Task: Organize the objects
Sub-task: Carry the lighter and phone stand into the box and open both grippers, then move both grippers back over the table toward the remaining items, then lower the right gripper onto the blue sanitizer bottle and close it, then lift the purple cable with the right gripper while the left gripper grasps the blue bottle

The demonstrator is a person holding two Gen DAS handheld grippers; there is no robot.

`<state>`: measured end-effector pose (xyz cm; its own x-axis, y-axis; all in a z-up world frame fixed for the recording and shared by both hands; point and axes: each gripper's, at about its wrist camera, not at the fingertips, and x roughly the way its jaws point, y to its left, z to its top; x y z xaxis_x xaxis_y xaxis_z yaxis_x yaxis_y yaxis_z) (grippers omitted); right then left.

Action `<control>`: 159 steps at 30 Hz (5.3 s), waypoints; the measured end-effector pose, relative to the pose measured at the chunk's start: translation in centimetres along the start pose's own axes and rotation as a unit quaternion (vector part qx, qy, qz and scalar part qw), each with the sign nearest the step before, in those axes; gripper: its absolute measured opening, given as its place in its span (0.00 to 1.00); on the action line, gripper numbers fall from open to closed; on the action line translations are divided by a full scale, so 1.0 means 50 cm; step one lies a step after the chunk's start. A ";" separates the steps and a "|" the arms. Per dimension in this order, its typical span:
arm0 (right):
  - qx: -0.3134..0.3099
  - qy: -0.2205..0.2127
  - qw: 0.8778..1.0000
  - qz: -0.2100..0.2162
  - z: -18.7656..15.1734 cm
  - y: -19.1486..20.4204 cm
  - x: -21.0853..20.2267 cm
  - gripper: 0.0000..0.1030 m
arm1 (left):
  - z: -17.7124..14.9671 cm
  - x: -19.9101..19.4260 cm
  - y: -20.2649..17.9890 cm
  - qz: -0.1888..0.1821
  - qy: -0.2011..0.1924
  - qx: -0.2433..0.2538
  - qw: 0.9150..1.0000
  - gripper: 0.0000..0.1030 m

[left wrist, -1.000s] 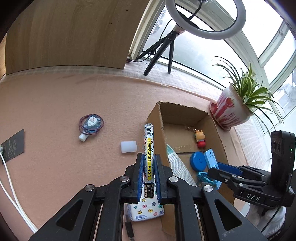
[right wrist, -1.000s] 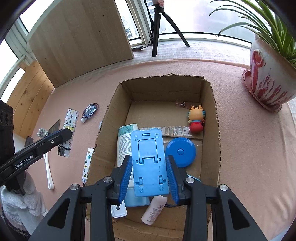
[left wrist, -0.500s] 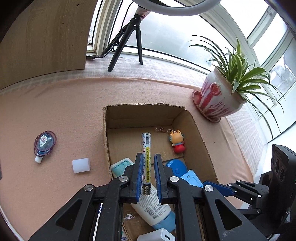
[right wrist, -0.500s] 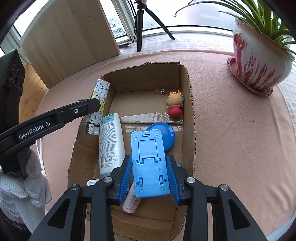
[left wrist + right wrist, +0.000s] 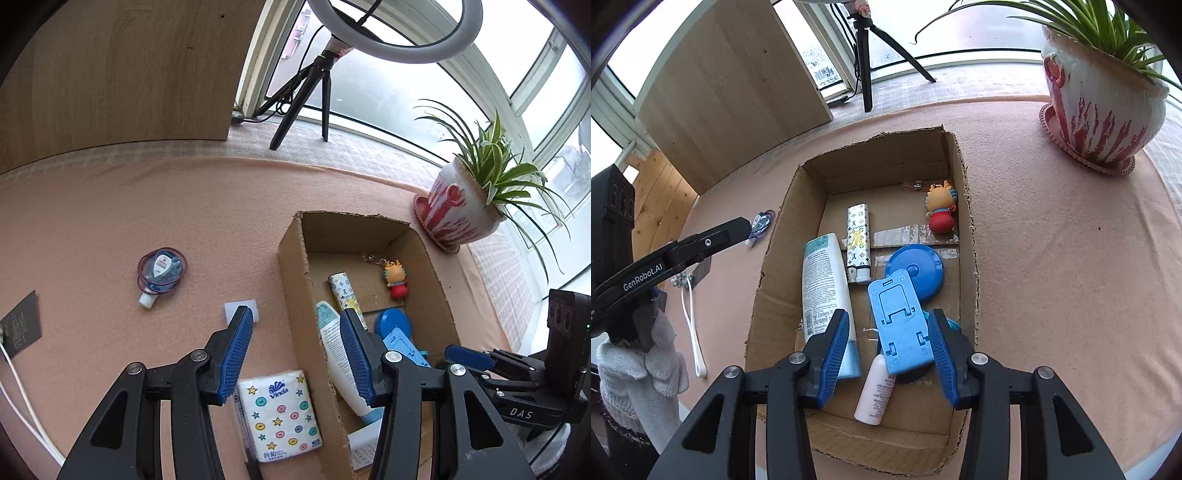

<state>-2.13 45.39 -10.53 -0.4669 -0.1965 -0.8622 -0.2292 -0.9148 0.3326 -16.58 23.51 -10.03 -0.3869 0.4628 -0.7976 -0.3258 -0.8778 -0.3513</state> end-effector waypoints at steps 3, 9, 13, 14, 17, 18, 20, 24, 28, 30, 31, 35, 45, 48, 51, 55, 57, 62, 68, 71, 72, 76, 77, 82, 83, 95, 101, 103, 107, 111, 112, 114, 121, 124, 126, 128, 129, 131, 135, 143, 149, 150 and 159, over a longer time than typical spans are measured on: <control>-0.003 -0.002 1.000 0.005 -0.001 0.013 -0.003 0.40 | -0.015 -0.019 0.050 0.013 -0.003 -0.015 1.000 0.51; -0.018 -0.006 1.000 0.015 -0.001 0.050 -0.008 0.40 | -0.046 -0.049 0.155 0.047 -0.005 -0.054 0.997 0.51; -0.027 -0.008 0.999 0.023 -0.004 0.076 -0.008 0.40 | -0.065 -0.061 0.210 0.060 -0.005 -0.076 0.995 0.51; -0.031 -0.007 0.999 0.024 -0.004 0.084 -0.007 0.40 | -0.069 -0.064 0.219 0.062 -0.006 -0.079 0.995 0.51; -0.040 -0.004 0.999 0.025 -0.002 0.104 -0.001 0.40 | -0.082 -0.071 0.240 0.064 -0.007 -0.090 0.994 0.51; -0.042 -0.004 0.999 0.027 -0.002 0.111 0.000 0.40 | -0.086 -0.073 0.243 0.064 -0.008 -0.094 0.994 0.51; -0.049 -0.003 0.998 0.033 0.001 0.127 0.004 0.40 | -0.098 -0.072 0.246 0.066 -0.007 -0.098 0.993 0.51; -0.065 -0.005 0.997 0.049 0.014 0.168 0.013 0.40 | -0.125 -0.074 0.243 0.071 -0.008 -0.105 0.992 0.51; -0.084 0.002 0.995 0.053 0.039 0.219 0.039 0.40 | -0.153 -0.079 0.234 0.076 -0.024 -0.115 0.990 0.51; -0.104 0.009 0.993 0.047 0.053 0.250 0.056 0.40 | -0.166 -0.082 0.232 0.077 -0.030 -0.120 0.989 0.51; -0.117 0.011 0.992 0.041 0.059 0.266 0.065 0.40 | -0.171 -0.085 0.233 0.075 -0.032 -0.125 0.989 0.51; -0.166 0.024 0.985 0.028 0.080 0.329 0.097 0.40 | -0.190 -0.104 0.242 0.072 -0.045 -0.136 0.987 0.51; -0.216 0.028 0.976 0.000 0.104 0.432 0.144 0.40 | -0.202 -0.129 0.273 0.076 -0.056 -0.146 0.985 0.51; -0.197 0.032 0.980 0.004 0.105 0.436 0.155 0.40 | -0.207 -0.141 0.282 0.081 -0.054 -0.141 0.985 0.51; -0.178 0.032 0.984 0.008 0.099 0.435 0.160 0.40 | -0.206 -0.147 0.293 0.093 -0.051 -0.138 0.985 0.51; -0.166 0.029 0.986 0.005 0.083 0.435 0.163 0.41 | -0.206 -0.157 0.314 0.108 -0.046 -0.137 0.984 0.51; -0.157 0.031 0.987 0.009 0.075 0.432 0.167 0.43 | -0.205 -0.162 0.326 0.116 -0.045 -0.137 0.983 0.52; -0.158 0.029 0.987 0.001 0.056 0.439 0.178 0.44 | -0.195 -0.176 0.347 0.129 -0.044 -0.132 0.982 0.52; -0.155 0.031 0.987 -0.014 0.080 0.450 0.213 0.44 | -0.184 -0.193 0.381 0.136 -0.048 -0.138 0.980 0.52; -0.148 0.040 0.988 -0.021 0.109 0.452 0.242 0.44 | -0.184 -0.197 0.388 0.133 -0.049 -0.140 0.980 0.52; -0.147 0.041 0.988 -0.023 0.117 0.453 0.250 0.44 | -0.184 -0.196 0.388 0.133 -0.048 -0.140 0.980 0.52; -0.167 0.048 0.983 -0.052 0.145 0.464 0.290 0.44 | -0.190 -0.192 0.381 0.135 -0.047 -0.139 0.980 0.52; -0.172 0.050 0.982 -0.063 0.152 0.465 0.301 0.44 | -0.194 -0.194 0.380 0.133 -0.049 -0.142 0.980 0.52; -0.204 0.074 0.969 -0.122 0.180 0.464 0.363 0.44 | -0.213 -0.212 0.372 0.132 -0.066 -0.146 0.978 0.52; -0.205 0.077 0.967 -0.128 0.185 0.462 0.372 0.44 | -0.217 -0.219 0.374 0.132 -0.069 -0.149 0.978 0.52; -0.223 0.095 0.960 -0.143 0.186 0.473 0.399 0.37 | -0.232 -0.256 0.376 0.134 -0.087 -0.165 0.973 0.52; -0.228 0.094 0.958 -0.146 0.185 0.476 0.399 0.36 | -0.233 -0.254 0.355 0.130 -0.081 -0.152 0.976 0.52; -0.226 0.093 0.959 -0.142 0.187 0.477 0.396 0.36 | -0.236 -0.259 0.351 0.131 -0.082 -0.147 0.977 0.52; -0.212 0.094 0.966 -0.117 0.200 0.476 0.382 0.26 | -0.241 -0.267 0.361 0.133 -0.079 -0.145 0.977 0.52; -0.202 0.092 0.970 -0.103 0.221 0.475 0.374 0.18 | -0.236 -0.266 0.378 0.129 -0.074 -0.148 0.978 0.52; -0.200 0.095 0.970 -0.099 0.223 0.475 0.373 0.17 | -0.233 -0.263 0.381 0.129 -0.072 -0.146 0.978 0.52; -0.197 0.097 0.971 -0.095 0.226 0.477 0.373 0.17 | -0.226 -0.255 0.385 0.129 -0.066 -0.143 0.979 0.52; -0.197 0.096 0.971 -0.090 0.240 0.472 0.378 0.14 | -0.193 -0.230 0.391 0.119 -0.058 -0.132 0.982 0.52; -0.171 0.083 0.979 -0.076 0.251 0.457 0.357 0.07 | -0.177 -0.215 0.384 0.112 -0.055 -0.123 0.985 0.52; -0.157 0.080 0.982 -0.066 0.258 0.448 0.343 0.02 | -0.163 -0.197 0.376 0.104 -0.049 -0.116 0.987 0.52; -0.157 0.074 0.983 -0.064 0.260 0.442 0.330 0.02 | -0.148 -0.171 0.359 0.096 -0.040 -0.101 0.989 0.52; -0.155 0.071 0.983 -0.064 0.260 0.438 0.323 0.02 | -0.138 -0.155 0.349 0.092 -0.034 -0.091 0.991 0.52; -0.148 0.066 0.985 -0.056 0.261 0.430 0.313 0.01 | -0.121 -0.126 0.327 0.086 -0.026 -0.074 0.993 0.52; -0.131 0.055 0.989 -0.036 0.260 0.408 0.277 0.01 | -0.076 -0.066 0.296 0.068 -0.015 -0.061 0.996 0.52; -0.111 0.016 0.994 -0.005 0.260 0.362 0.175 0.02 | 0.009 0.055 0.239 0.052 0.005 -0.037 0.998 0.53; -0.106 -0.002 0.994 -0.003 0.268 0.334 0.129 0.02 | 0.043 0.115 0.206 0.051 0.015 -0.036 0.998 0.61; -0.103 -0.004 0.995 -0.002 0.268 0.326 0.122 0.02 | 0.049 0.123 0.202 0.054 0.016 -0.036 0.998 0.63; -0.080 -0.015 0.997 -0.009 0.260 0.266 0.090 0.02 | 0.078 0.173 0.175 0.086 0.023 -0.006 0.996 0.57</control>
<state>-18.38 36.94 -5.00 -0.4904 -0.1705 -0.8547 -0.1002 -0.9632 0.2496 -26.12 20.33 -18.07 -0.3961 0.2990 -0.8682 -0.2480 -0.9452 -0.2123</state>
